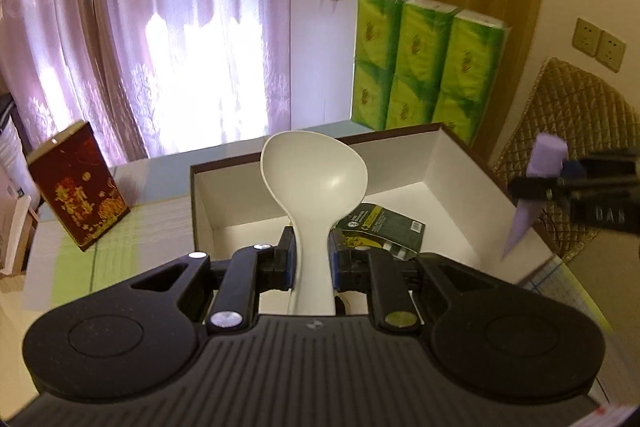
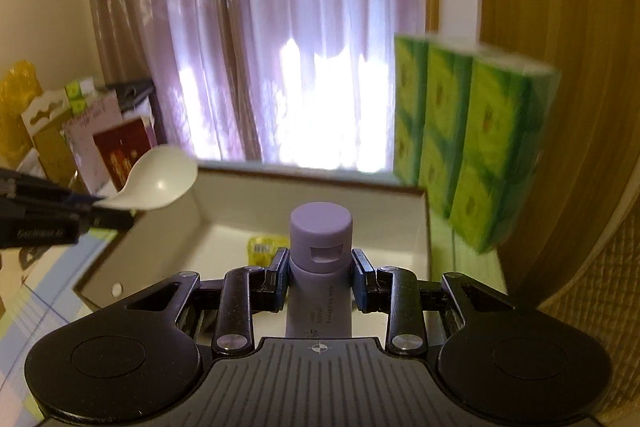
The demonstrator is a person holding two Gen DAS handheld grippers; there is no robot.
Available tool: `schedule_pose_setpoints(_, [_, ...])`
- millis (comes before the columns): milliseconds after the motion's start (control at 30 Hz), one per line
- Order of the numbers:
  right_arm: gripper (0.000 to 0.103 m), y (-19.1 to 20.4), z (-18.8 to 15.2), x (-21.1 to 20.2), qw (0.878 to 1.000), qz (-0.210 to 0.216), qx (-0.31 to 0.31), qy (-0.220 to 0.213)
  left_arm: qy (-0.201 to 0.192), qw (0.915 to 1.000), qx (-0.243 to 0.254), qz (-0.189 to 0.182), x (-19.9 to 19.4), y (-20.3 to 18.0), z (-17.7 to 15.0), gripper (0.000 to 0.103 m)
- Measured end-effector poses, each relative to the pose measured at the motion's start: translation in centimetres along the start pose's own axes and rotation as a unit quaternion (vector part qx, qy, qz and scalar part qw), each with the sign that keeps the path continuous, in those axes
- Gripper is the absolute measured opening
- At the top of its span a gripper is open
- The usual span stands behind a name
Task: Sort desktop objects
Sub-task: 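Carry the ladle with the left tool while the right tool carries the tube over the box, then open both tools to drop the ladle and purple tube into the box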
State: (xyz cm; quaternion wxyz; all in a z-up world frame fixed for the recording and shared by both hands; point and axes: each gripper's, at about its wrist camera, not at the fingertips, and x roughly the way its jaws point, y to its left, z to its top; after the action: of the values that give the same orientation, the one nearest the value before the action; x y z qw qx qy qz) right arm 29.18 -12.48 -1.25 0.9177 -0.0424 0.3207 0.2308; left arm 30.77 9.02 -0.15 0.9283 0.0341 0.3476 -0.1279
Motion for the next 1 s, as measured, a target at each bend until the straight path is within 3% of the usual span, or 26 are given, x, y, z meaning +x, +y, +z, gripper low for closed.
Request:
schedule_pose_setpoints(300, [0.029,-1.0,-2.2,4.0,0.997,-0.006,0.005,0.071,0.049,0.9985,-0.021,0.009,6.7,1.4,-0.4,0.013])
schedule_pose_setpoints(567, [0.029,-1.7,-2.8,6.4,0.992,-0.020,0.001,0.126,0.117,0.9925,-0.022,0.028,11.7,2.6,-1.4,0.013])
schedule_pose_setpoints(933, [0.029,-1.6,-3.3,8.5,0.985,-0.041,-0.007,0.170,0.144,0.9888,0.002,0.039,13.3,2.6,-2.1,0.015])
schedule_pose_setpoints(1000, [0.029,-1.6,-3.2,8.5,0.985,-0.044,-0.004,0.167,0.144,0.9889,0.003,0.037,13.2,2.6,-2.0,0.020])
